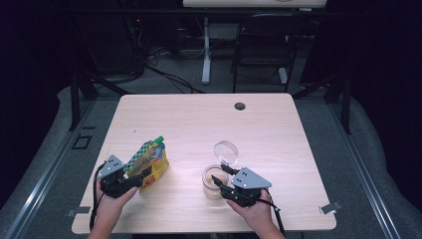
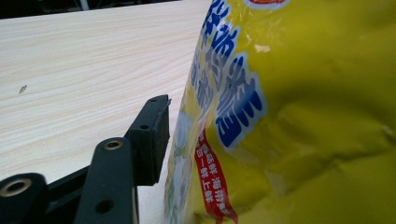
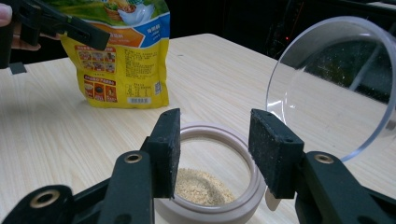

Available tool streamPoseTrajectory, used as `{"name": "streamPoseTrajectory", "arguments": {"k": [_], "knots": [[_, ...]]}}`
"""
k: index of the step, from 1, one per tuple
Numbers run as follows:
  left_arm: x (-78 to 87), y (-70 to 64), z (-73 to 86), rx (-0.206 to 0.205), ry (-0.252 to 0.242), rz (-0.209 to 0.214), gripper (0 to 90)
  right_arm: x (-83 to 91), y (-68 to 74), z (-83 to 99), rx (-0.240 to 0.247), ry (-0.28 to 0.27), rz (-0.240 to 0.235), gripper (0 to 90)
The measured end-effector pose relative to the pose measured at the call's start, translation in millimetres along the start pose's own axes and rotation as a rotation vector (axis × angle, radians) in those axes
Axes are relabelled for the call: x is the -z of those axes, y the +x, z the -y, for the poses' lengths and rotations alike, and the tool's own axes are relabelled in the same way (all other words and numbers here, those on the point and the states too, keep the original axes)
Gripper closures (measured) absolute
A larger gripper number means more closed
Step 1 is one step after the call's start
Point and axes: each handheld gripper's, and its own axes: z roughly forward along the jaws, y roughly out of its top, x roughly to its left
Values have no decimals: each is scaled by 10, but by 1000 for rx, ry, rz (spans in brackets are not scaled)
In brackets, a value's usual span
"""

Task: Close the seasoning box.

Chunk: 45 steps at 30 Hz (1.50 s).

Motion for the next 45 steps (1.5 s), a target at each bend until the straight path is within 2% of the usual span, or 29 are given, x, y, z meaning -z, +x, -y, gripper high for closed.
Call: {"name": "streamPoseTrajectory", "arguments": {"k": [5,7,10,15,21,29,30,35,45], "knots": [[28,9,0,3,-3,2,431,-8,0,-4,-7,-4,-5,533],[72,10,11,13,11,-13,426,-8,-3,-14,-14,-9,-8,531],[94,10,12,21,-5,-17,418,3,-3,-19,-16,-12,-16,531],[122,7,7,26,-6,-10,401,24,-18,-38,-24,-13,-17,531],[171,-22,30,18,23,-9,390,74,-58,-82,-36,-17,-25,536],[290,-65,55,16,51,-25,391,223,-100,-214,-33,-39,-1,539],[324,-91,70,7,53,-20,391,253,-126,-238,-35,-34,4,539],[377,-129,102,2,45,-13,392,308,-194,-273,-54,-26,21,539],[418,-99,194,22,35,-32,396,413,-317,-305,-96,-28,62,541]]}}
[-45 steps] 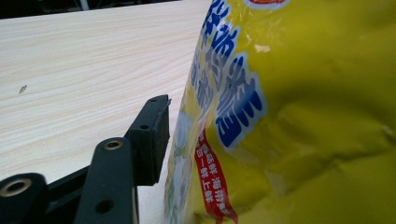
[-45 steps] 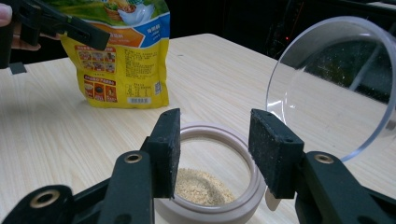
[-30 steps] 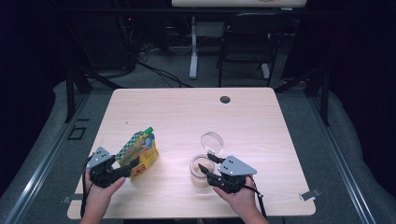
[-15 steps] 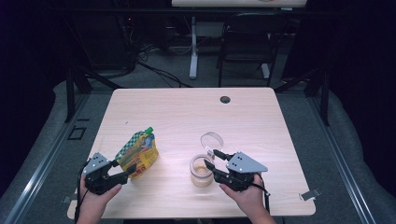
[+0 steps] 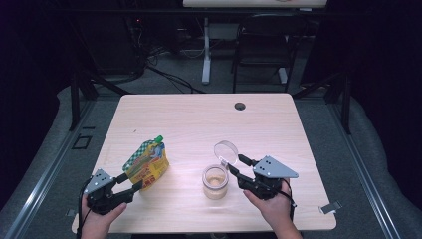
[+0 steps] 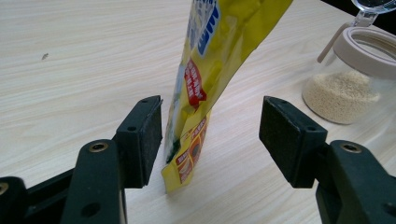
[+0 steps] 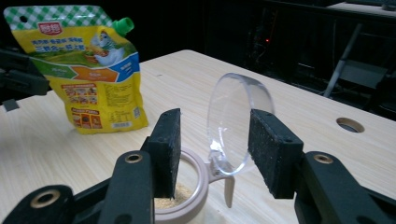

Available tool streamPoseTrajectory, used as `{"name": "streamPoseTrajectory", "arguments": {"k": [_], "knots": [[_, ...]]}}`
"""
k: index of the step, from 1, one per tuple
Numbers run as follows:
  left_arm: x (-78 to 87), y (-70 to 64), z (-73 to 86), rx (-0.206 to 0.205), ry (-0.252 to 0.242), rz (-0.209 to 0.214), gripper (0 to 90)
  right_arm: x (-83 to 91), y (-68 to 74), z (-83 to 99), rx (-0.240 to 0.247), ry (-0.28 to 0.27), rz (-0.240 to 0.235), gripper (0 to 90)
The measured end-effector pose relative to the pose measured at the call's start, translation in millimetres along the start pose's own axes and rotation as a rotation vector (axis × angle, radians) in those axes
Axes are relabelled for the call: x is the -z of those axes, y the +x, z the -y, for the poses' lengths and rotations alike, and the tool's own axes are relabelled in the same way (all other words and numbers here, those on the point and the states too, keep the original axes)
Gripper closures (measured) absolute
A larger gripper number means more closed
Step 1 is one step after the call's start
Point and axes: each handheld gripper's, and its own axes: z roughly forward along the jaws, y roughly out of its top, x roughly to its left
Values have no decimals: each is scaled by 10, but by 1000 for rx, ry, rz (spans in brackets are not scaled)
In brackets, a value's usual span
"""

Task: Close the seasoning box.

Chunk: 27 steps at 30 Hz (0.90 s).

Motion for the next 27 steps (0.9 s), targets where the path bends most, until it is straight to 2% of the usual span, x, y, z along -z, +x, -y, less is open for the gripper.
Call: {"name": "streamPoseTrajectory", "arguments": {"k": [7,11,21,27], "knots": [[-9,22,45,19,-7,12,409,39,-111,21,-22,20,14,544],[-31,3,63,-2,7,10,408,16,-145,57,-35,31,17,514],[-25,-2,82,-11,16,14,408,-70,-172,136,-45,52,34,484],[-35,-12,93,-11,13,17,408,-148,-201,148,-57,58,20,485]]}}
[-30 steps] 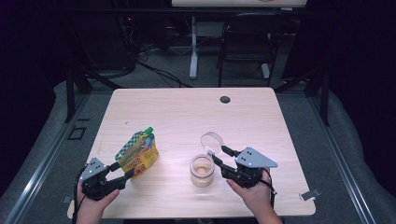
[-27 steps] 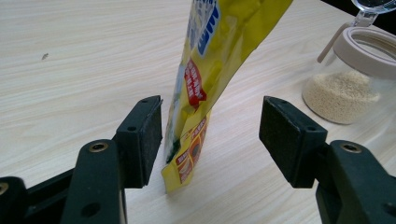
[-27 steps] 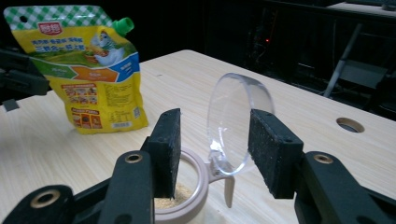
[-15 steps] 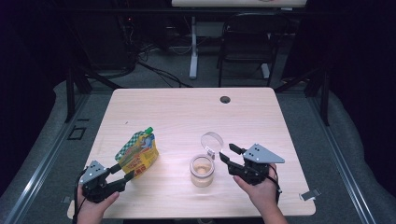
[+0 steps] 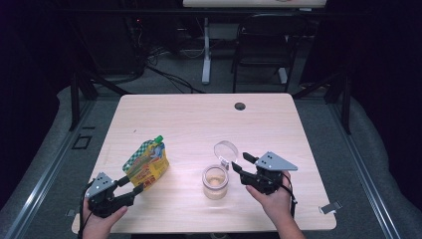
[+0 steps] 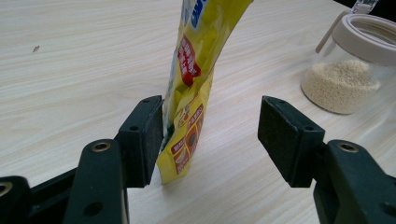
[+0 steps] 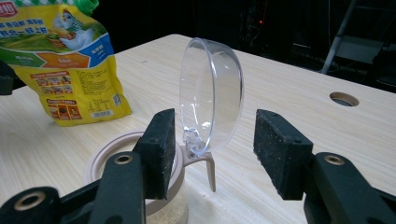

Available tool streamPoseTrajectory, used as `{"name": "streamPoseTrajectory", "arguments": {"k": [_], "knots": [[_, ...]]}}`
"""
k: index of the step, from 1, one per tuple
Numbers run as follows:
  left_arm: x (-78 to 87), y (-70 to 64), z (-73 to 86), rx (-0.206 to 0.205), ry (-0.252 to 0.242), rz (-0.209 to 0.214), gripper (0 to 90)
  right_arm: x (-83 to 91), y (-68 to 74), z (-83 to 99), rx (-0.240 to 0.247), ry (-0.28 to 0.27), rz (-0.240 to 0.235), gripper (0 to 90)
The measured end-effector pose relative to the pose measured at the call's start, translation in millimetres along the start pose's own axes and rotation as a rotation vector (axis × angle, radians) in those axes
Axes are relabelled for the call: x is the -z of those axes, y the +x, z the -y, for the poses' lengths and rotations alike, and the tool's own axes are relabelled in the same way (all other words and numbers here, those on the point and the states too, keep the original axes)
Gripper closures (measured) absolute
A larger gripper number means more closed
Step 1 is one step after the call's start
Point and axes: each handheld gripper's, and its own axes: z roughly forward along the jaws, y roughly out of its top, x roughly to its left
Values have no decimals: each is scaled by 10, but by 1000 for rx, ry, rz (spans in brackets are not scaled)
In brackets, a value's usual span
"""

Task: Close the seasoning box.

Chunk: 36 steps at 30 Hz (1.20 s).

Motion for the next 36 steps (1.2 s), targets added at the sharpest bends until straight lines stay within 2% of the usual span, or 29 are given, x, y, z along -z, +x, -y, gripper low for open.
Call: {"name": "streamPoseTrajectory", "arguments": {"k": [6,8,13,22,29,36], "knots": [[12,3,-1,-4,-6,0,408,-125,-89,-41,-42,12,-35,484],[12,6,0,-6,-4,-1,408,-156,-99,-52,-32,32,-27,489],[2,11,5,-11,2,1,408,-179,-102,-93,-22,29,-29,535],[19,31,9,-14,3,-3,408,-195,2,-159,31,27,-56,616],[24,42,12,-11,1,-7,409,-164,101,-152,67,23,-61,615],[10,32,15,-12,4,-3,408,-121,261,-89,128,24,-67,584]]}}
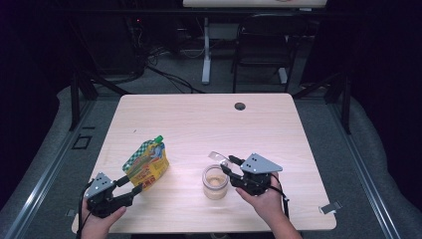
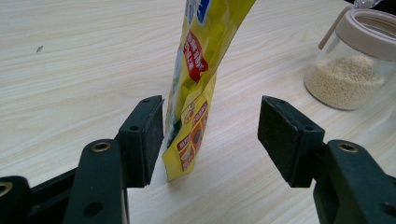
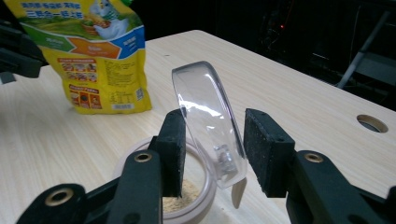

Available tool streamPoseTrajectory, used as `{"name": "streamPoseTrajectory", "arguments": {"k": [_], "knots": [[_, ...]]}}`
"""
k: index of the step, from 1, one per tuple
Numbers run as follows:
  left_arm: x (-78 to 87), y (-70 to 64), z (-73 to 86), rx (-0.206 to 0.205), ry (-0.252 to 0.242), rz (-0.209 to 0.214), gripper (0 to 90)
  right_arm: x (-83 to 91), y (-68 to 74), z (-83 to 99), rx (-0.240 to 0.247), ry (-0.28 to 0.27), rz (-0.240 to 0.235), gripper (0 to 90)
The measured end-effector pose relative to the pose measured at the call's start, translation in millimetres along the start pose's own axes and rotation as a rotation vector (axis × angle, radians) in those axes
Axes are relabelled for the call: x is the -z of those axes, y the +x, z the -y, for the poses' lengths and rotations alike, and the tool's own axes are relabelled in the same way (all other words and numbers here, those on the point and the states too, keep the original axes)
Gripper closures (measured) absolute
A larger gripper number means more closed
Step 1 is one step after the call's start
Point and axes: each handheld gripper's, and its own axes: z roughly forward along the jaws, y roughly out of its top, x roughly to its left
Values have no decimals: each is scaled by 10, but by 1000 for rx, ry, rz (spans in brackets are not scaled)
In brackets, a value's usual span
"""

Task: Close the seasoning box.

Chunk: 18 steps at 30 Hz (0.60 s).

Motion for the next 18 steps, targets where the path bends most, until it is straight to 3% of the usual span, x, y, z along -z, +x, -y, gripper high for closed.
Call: {"name": "streamPoseTrajectory", "arguments": {"k": [18], "knots": [[-18,-2,8,-7,16,-1,408,-40,202,122,81,13,31,488]]}}
